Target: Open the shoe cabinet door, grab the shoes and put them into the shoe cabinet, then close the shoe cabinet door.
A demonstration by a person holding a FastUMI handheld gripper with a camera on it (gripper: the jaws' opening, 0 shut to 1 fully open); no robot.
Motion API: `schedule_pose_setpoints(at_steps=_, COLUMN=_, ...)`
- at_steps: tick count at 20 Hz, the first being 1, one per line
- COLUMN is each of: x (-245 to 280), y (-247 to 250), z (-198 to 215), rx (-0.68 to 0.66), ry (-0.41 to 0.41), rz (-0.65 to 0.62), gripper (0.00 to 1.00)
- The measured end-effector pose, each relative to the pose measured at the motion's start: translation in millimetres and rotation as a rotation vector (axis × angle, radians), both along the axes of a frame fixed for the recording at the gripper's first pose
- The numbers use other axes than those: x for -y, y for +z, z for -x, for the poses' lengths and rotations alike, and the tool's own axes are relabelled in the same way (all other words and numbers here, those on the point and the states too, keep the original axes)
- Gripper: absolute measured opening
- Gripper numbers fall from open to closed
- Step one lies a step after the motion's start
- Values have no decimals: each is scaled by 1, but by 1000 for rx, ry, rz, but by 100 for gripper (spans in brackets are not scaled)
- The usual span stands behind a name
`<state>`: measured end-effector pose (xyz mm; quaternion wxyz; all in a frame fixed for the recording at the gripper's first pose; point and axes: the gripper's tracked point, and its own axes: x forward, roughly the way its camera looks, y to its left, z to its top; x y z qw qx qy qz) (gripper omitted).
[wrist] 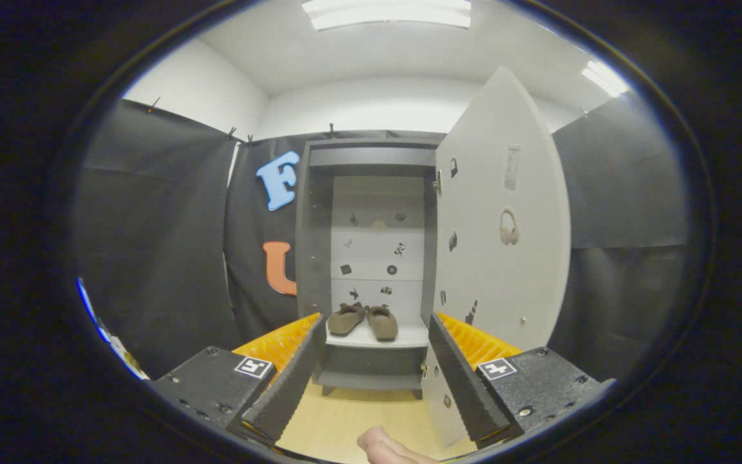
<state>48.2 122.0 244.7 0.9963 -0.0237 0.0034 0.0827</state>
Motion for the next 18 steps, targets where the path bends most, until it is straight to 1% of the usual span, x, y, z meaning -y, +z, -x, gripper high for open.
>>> schedule_pose_setpoints(at_steps=2, x=25, y=14, z=23, rx=17, ry=18, rz=8, gripper=100)
schedule_pose_setpoints(at_steps=4, x=59, y=27, z=51, rx=71, ry=11, rz=22, gripper=100)
schedule_pose_setpoints(at_steps=7, x=118, y=34, z=92, rx=134, ry=-32, rz=48, gripper=100)
schedule_pose_setpoints(at_steps=10, x=172, y=43, z=121, rx=184, ry=-84, rz=61, gripper=100)
schedule_pose_setpoints(at_steps=12, x=206, y=47, z=135, rx=210, ry=-119, rz=57, gripper=100)
schedule_pose_setpoints(at_steps=14, x=238, y=43, z=143, rx=207, ry=-146, rz=64, gripper=100)
schedule_pose_setpoints(at_steps=18, x=304, y=36, z=141, rx=188, ry=-212, rz=90, gripper=100)
